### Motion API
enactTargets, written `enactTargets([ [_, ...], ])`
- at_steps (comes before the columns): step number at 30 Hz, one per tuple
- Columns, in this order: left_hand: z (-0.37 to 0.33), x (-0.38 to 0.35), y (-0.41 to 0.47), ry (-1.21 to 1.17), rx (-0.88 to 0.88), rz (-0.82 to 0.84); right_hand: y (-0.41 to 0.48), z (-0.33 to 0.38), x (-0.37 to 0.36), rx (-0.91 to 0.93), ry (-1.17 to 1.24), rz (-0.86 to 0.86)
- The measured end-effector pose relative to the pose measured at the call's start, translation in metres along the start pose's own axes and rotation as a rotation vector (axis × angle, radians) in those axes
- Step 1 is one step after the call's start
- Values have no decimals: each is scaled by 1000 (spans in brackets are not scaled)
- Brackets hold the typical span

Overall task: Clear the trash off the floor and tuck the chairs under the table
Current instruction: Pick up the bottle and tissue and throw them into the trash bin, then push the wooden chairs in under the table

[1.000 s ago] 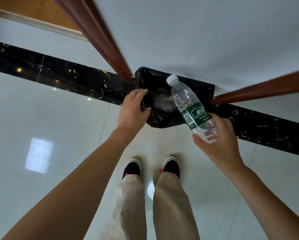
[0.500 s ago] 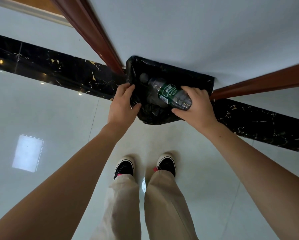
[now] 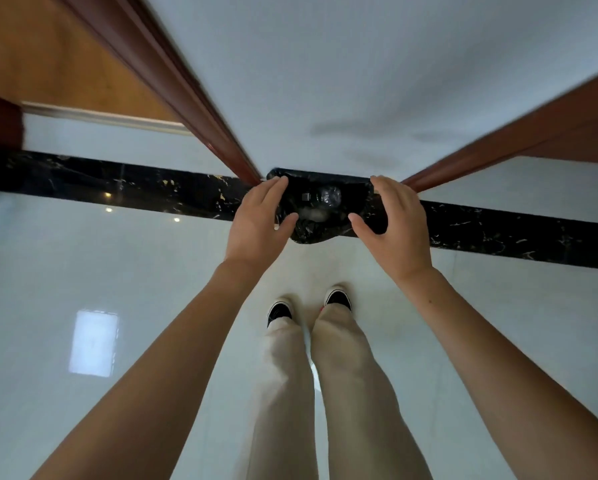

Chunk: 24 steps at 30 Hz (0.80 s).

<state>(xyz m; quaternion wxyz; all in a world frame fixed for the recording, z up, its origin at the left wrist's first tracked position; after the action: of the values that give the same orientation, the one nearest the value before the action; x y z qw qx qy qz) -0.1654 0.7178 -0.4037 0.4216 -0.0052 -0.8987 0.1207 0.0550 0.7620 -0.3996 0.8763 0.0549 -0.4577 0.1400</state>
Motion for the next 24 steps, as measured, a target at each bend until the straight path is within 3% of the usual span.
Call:
enactTargets([
  [6,-126,151,-77,146,-256,-62,-50,128,146,8,-95,-96],
  [11,-185,226,-151,242,-384,-103,-110,199,224,-3,-136,-155],
  [18,-223,245,-217,310,-549,32,-189,228,255,-64,-160,-137],
  [24,-284,236,-215,253,-716,147,-243,208,307,-295,-135,-302],
])
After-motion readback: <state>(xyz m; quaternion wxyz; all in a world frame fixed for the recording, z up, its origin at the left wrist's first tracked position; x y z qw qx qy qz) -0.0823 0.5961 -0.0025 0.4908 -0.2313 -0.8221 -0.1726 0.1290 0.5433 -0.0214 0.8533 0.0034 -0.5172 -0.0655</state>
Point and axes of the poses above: each hand's wrist, its own y-axis towards the middle knuckle, its own x-axis out of the back of the hand, z = x × y, the point moved 4 cm from there along y, towards the middle knuckle, and after that the axes turned 3 degrees about z, right-handed, at the moved point
